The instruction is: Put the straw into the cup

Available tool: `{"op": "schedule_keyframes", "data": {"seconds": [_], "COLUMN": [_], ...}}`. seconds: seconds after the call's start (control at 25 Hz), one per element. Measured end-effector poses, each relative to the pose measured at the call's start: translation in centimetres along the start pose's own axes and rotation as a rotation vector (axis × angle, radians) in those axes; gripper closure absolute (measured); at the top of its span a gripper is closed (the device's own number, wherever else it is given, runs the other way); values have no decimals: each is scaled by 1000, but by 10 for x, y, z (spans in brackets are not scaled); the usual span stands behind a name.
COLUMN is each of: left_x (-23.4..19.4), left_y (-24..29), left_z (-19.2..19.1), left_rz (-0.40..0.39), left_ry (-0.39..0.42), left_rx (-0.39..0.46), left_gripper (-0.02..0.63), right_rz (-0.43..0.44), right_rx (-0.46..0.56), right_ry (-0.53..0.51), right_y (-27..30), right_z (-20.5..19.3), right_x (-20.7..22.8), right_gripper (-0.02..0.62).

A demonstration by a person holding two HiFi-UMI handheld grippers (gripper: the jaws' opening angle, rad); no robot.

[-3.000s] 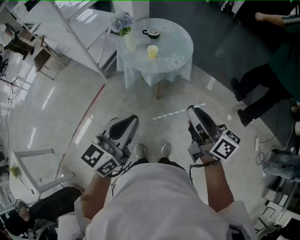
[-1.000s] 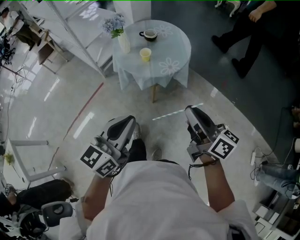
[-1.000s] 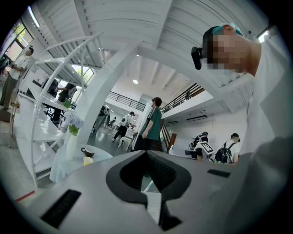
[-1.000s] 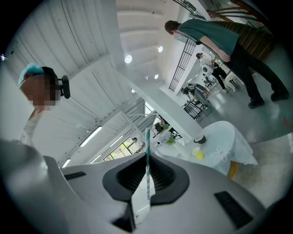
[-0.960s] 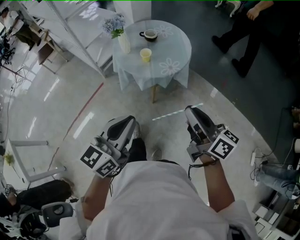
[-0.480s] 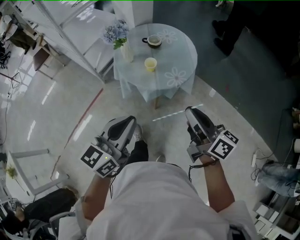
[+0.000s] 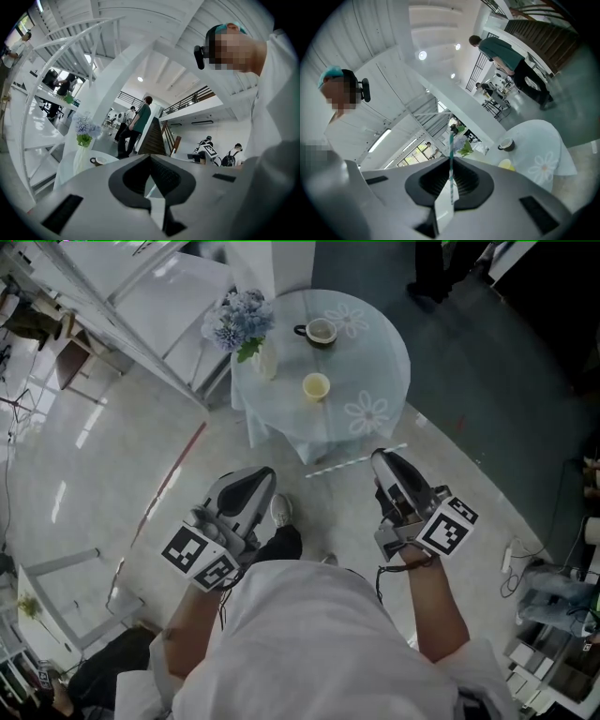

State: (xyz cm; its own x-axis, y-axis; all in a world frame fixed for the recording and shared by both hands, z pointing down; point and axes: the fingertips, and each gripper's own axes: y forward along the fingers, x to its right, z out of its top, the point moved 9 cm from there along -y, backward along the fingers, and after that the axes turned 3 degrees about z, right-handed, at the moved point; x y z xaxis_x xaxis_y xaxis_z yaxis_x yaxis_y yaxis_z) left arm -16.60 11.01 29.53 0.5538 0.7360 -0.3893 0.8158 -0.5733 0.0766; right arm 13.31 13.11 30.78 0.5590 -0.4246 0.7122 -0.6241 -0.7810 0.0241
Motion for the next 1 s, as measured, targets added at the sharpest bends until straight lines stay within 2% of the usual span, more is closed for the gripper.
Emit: {"op": "schedule_keyframes", "data": {"seconds": [0.56, 1.0], "left_x": [-93, -115], "left_y": [30, 41], "left_z": [39, 49], "left_rz": [-38, -56], "left_ry": [-2, 2], "left_rx": [-27, -36], "left_gripper": [584, 584], "right_rz": [-50, -69], "right_rx": [10, 21], "right_ry": [-17, -19], "right_y": [88, 111], "right_z": [24, 33], "right_x": [12, 15], "right_gripper": [557, 557]}}
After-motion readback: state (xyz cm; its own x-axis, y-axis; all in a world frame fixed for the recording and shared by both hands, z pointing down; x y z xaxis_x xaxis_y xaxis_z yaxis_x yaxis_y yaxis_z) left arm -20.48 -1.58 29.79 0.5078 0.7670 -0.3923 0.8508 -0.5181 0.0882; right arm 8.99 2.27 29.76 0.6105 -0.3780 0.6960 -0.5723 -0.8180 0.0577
